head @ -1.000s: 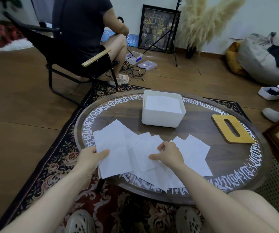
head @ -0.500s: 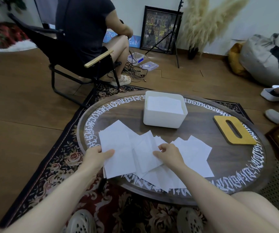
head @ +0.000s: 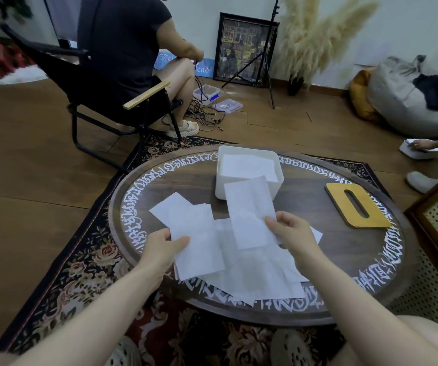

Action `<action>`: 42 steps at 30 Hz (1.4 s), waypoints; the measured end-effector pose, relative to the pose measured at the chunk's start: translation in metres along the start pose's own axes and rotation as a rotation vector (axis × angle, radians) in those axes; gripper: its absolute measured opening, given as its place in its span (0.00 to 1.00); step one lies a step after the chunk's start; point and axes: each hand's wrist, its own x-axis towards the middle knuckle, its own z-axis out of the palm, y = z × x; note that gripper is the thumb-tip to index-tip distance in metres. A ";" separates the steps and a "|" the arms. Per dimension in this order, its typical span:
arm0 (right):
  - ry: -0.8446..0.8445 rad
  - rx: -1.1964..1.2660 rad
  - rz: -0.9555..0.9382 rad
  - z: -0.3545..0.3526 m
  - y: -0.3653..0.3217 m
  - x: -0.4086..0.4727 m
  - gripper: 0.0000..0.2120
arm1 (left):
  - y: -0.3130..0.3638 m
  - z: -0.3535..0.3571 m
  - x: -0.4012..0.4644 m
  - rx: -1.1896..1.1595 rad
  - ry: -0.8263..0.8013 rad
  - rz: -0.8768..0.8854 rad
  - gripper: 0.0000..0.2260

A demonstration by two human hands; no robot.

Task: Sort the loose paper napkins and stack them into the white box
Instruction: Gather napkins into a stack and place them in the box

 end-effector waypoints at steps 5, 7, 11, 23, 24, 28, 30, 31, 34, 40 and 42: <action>-0.104 0.054 0.071 -0.004 0.004 -0.007 0.05 | -0.001 0.029 -0.004 0.035 -0.077 0.009 0.09; -0.135 0.056 0.074 -0.002 0.005 -0.010 0.07 | 0.001 0.041 -0.006 0.058 -0.106 0.009 0.10; -0.182 0.053 0.093 0.002 0.007 -0.016 0.04 | 0.005 0.061 -0.006 0.050 -0.150 -0.013 0.10; -0.088 -0.188 -0.047 -0.009 0.010 -0.014 0.06 | 0.008 0.072 -0.010 0.035 -0.222 -0.029 0.18; -0.069 -0.229 -0.056 -0.009 0.010 -0.014 0.08 | 0.008 0.072 -0.010 0.037 -0.227 -0.027 0.18; -0.045 -0.238 0.017 -0.011 0.006 -0.013 0.18 | 0.008 0.071 -0.009 0.046 -0.263 -0.031 0.19; -0.096 -0.150 0.122 -0.013 0.000 -0.014 0.21 | 0.008 0.071 -0.010 0.059 -0.313 -0.042 0.19; -0.126 -0.130 0.170 -0.014 -0.003 -0.014 0.21 | 0.008 0.072 -0.010 0.071 -0.348 -0.048 0.19; -0.182 -0.111 0.236 -0.016 -0.005 -0.016 0.15 | 0.008 0.072 -0.012 0.116 -0.442 -0.056 0.19; -0.148 0.003 0.218 -0.016 -0.004 -0.017 0.07 | 0.010 0.071 -0.016 0.056 -0.422 -0.086 0.14; -0.134 0.021 0.204 -0.016 -0.002 -0.015 0.05 | 0.011 0.071 -0.017 0.054 -0.434 -0.086 0.15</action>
